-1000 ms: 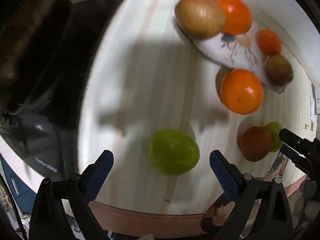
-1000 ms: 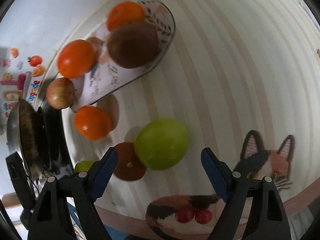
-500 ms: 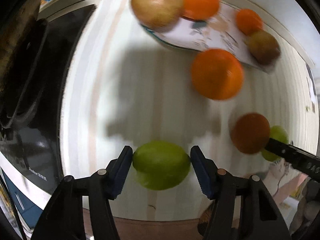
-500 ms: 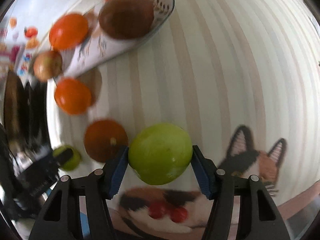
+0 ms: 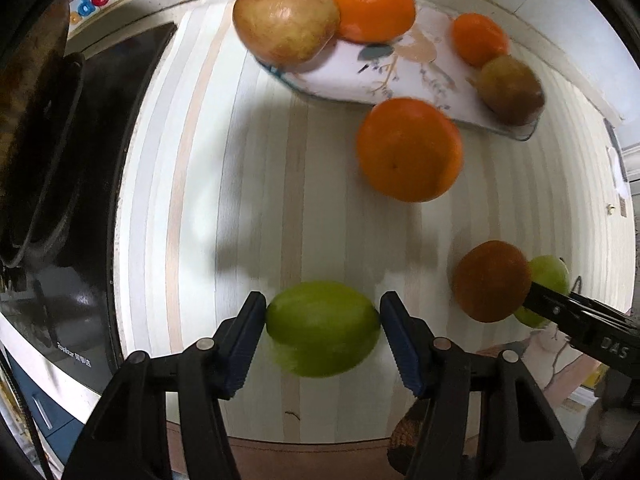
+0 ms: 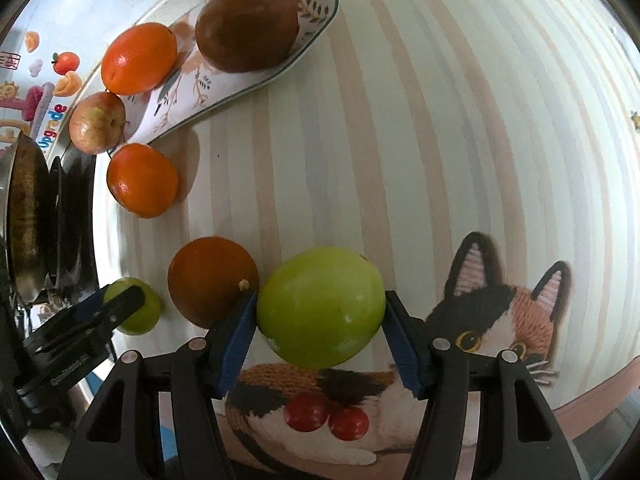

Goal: Organize fruits
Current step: 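Lift and hold both green apples above the counter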

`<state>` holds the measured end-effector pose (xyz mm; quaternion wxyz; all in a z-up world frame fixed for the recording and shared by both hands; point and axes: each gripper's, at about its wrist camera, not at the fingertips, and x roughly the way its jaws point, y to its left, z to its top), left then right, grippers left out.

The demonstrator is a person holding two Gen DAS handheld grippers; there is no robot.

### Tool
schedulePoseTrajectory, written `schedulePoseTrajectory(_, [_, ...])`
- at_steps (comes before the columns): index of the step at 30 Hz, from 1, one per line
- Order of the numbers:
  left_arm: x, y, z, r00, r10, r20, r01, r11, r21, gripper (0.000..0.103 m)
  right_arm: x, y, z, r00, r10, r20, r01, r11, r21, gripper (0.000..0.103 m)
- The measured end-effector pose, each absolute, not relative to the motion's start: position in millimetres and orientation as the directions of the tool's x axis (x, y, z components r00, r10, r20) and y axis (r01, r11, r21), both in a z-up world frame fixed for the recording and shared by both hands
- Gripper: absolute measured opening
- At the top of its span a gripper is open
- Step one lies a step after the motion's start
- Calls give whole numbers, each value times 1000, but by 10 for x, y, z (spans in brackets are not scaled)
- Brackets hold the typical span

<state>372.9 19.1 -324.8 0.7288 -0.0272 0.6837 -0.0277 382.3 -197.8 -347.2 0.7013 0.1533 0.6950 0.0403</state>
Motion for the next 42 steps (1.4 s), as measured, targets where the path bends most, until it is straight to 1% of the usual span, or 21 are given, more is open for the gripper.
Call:
schedulePoseTrajectory(3, [3766, 136, -3091, 93, -94, -991, 17, 996, -93, 54, 3816, -2007, -3373, 61, 275, -960, 153, 948, 281, 64])
schedulePoseTrajectory(5, [3805, 112, -2951, 111, -120, -987, 24, 993, -119, 49, 3849, -2033, -3275, 81, 281, -956, 148, 945, 291, 64])
schedulePoseTrajectory(6, [3840, 99, -2869, 125, -134, -983, 29, 991, -131, 35, 3888, -2049, -3197, 96, 289, -953, 144, 943, 300, 64])
schedulePoseTrajectory(7, [3872, 76, -2800, 136, -150, -979, 37, 989, -146, 25, 3931, -2055, -3124, 109, 294, -949, 138, 941, 308, 64])
schedulePoseTrajectory(9, [3972, 46, -2680, 160, -160, -974, 57, 987, -153, 25, 4037, -2058, -2992, 132, 302, -944, 123, 940, 318, 64])
schedulePoseTrajectory(10, [4028, 28, -2656, 169, -147, -975, 75, 988, -136, 25, 4091, -2055, -2940, 139, 301, -943, 110, 942, 317, 64])
schedulePoseTrajectory(11, [4081, 4, -2666, 167, -137, -976, 103, 987, -121, 28, 4150, -2044, -2893, 144, 295, -944, 98, 945, 311, 64])
schedulePoseTrajectory(12, [4145, 31, -2680, 162, -138, -977, 97, 988, -124, 28, 4222, -2037, -2852, 150, 286, -946, 89, 949, 301, 64])
schedulePoseTrajectory(14, [4171, 132, -2795, 117, -161, -980, 65, 986, -154, 34, 4302, -2038, -2827, 149, 286, -946, 81, 950, 300, 64])
schedulePoseTrajectory(15, [4201, 144, -2855, 83, -181, -980, 46, 983, -178, 39, 4320, -2028, -2830, 147, 287, -947, 81, 950, 301, 64])
schedulePoseTrajectory(16, [4197, 190, -2928, 52, -203, -978, 27, 979, -202, 41, 4333, -2033, -2848, 144, 290, -946, 82, 949, 304, 64])
schedulePoseTrajectory(18, [4125, 214, -3003, 9, -227, -974, 5, 974, -227, 41, 4317, -2023, -2883, 136, 300, -944, 98, 944, 314, 64])
schedulePoseTrajectory(21, [4007, 236, -3037, -35, -224, -974, 8, 974, -225, 41, 4249, -2048, -2966, 126, 324, -938, 118, 934, 338, 64])
schedulePoseTrajectory(23, [3923, 262, -3054, -35, -211, -977, 22, 977, -211, 48, 4193, -2029, -3015, 122, 334, -935, 124, 929, 349, 64])
schedulePoseTrajectory(24, [3867, 278, -3083, -38, -188, -982, 26, 982, -189, 55, 4165, -2020, -3037, 119, 338, -934, 128, 927, 352, 64])
schedulePoseTrajectory(30, [3649, 429, -3353, -96, -141, -985, -9, 990, -141, 57, 4069, -2011, -3113, 107, 345, -933, 134, 924, 357, 64])
schedulePoseTrajectory(33, [3603, 584, -3230, -76, -178, -981, -55, 983, -174, 57, 4034, -2031, -3063, 116, 343, -932, 130, 925, 357, 64])
schedulePoseTrajectory(36, [3556, 705, -3093, -63, -184, -981, -53, 982, -180, 58, 4001, -2049, -3007, 126, 346, -930, 127, 924, 361, 64])
schedulePoseTrajectory(38, [3509, 751, -3114, -79, -196, -977, -59, 980, -192, 58, 3984, -2060, -3000, 126, 352, -927, 127, 921, 367, 64])
schedulePoseTrajectory(40, [3471, 748, -3170, -101, -220, -970, -68, 974, -214, 63, 3969, -2053, -3020, 124, 356, -926, 130, 920, 371, 64])
schedulePoseTrajectory(42, [3508, 710, -3235, -111, -247, -963, -83, 968, -239, 64, 3959, -2041, -3039, 120, 359, -926, 130, 919, 373, 64])
